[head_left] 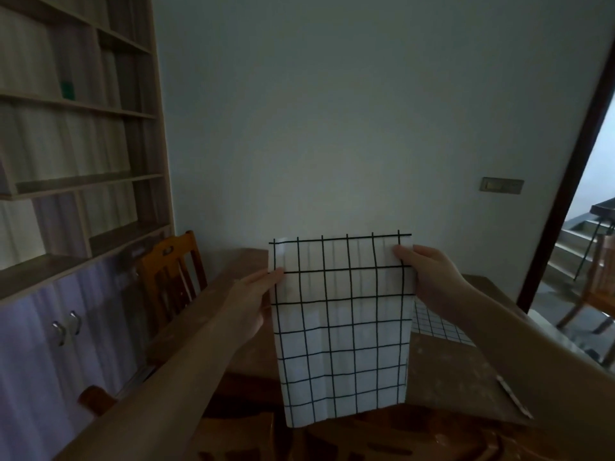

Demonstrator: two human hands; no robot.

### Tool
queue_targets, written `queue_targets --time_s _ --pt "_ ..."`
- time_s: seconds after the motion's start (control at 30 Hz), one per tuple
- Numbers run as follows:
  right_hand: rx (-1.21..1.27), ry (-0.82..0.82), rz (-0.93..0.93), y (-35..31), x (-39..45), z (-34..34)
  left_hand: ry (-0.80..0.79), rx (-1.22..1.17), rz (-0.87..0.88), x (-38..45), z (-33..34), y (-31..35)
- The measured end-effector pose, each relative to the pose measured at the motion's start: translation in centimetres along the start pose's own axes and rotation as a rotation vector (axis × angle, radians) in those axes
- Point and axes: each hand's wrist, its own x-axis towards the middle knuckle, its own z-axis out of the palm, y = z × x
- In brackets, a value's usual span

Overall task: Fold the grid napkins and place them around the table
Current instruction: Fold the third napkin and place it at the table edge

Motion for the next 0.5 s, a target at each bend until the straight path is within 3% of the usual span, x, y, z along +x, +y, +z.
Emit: queue_targets --time_s 0.37,0.43,0.5 --pt "0.008 0.005 0.014 -0.3 -1.3 -0.6 0.017 0.035 0.044 -0.9 1.1 0.4" --pt "-0.126 0.051 -0.031 0.1 -1.4 -1.0 -0.008 0.132 0.118 -1.0 1.8 0.1" --pt "-0.471 0.126 -0.132 0.4 -1.5 -0.8 0.026 0.292 0.245 -1.6 2.9 -0.2"
